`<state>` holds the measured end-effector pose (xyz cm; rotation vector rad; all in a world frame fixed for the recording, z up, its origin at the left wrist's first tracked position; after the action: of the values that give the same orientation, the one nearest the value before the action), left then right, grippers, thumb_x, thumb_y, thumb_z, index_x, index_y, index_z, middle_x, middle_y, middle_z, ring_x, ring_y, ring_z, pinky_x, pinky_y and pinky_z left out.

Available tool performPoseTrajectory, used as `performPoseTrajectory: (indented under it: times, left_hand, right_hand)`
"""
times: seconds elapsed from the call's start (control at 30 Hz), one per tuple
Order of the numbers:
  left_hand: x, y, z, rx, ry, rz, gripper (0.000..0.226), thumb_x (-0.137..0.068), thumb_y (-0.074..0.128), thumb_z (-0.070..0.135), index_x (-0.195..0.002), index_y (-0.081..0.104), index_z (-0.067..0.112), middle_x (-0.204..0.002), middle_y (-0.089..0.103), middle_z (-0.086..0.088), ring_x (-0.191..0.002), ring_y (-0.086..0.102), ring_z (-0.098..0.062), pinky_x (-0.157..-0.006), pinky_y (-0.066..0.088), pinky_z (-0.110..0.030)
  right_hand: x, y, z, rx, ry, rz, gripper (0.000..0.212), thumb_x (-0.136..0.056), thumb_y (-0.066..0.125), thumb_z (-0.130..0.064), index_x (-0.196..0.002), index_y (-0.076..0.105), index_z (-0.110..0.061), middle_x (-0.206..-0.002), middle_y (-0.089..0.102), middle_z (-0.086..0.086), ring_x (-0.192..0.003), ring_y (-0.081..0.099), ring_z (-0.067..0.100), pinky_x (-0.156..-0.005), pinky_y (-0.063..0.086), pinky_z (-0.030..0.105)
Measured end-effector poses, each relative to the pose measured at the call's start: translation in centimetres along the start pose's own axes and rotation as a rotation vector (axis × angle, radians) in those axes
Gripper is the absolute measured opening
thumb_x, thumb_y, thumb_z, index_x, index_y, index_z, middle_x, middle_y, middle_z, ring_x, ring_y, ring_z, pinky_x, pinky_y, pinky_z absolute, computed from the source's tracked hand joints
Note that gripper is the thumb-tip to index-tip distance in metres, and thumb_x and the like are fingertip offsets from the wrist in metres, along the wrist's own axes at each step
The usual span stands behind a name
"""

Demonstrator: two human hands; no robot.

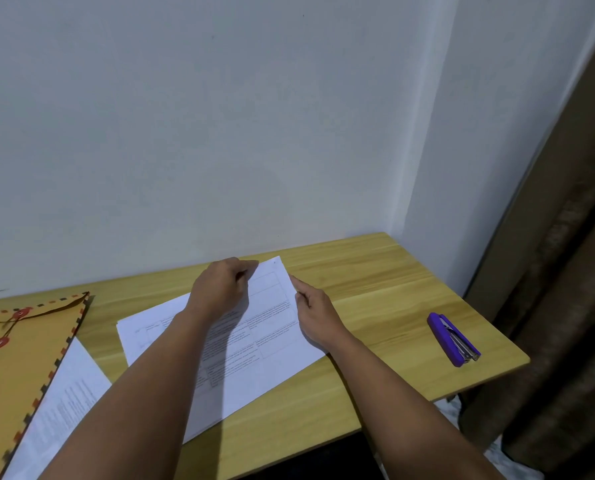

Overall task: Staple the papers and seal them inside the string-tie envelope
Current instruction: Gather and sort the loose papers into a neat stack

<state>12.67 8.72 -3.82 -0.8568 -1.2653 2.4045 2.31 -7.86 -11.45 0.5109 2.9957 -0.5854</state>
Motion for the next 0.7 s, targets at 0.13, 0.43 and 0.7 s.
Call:
performPoseTrajectory:
  times: [0.13, 0.43, 0.7]
  left_hand:
    - [0.0, -0.2, -0.6, 0.077, -0.056, -0.018, 0.033, -0.096, 0.052, 0.016, -0.118, 0.072, 0.03, -0.083, 0.067, 0.012, -0.089, 0.065, -0.022, -0.075, 0.05, -0.032]
    - [0.2, -0.4, -1.2, 0.01, -0.046, -0.05, 0.033, -0.096, 0.047, 0.015, -0.094, 0.069, 0.04, -0.074, 0.06, 0.015, -0.078, 0.054, -0.02, -0.062, 0.038, -0.028]
    - [0.3, -1.0, -1.5, 0.033, -0.013, -0.024, 0.028, -0.096, 0.049, 0.015, -0.096, 0.07, 0.034, -0.078, 0.06, 0.017, -0.084, 0.056, -0.021, -0.068, 0.044, -0.031]
  right_hand:
    - [-0.3, 0.1, 0.7, -0.025, -0.013, 0.072, 0.055, -0.11, 0.034, -0.012, -0.157, 0.047, -0.039, -0.148, 0.062, 0.009, -0.138, 0.058, 0.024, -0.117, 0.046, 0.049]
    - [-1.0, 0.3, 1.7, 0.033, 0.01, 0.082, 0.057, -0.109, 0.033, -0.018, -0.157, 0.043, -0.046, -0.134, 0.057, 0.029, -0.127, 0.051, 0.048, -0.106, 0.048, 0.06]
    - [-0.6, 0.4, 1.5, -0.004, 0.022, 0.095, 0.052, -0.109, 0.034, -0.023, -0.155, 0.049, -0.043, -0.131, 0.07, 0.018, -0.121, 0.06, 0.045, -0.105, 0.053, 0.056]
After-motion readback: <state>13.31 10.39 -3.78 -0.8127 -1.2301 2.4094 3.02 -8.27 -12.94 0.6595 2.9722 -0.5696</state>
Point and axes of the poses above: each hand's wrist, its own x-axis away from the middle knuckle, its own y-axis out of the palm, z = x × y, the point moved 6 cm from there along -x, towards the middle knuckle
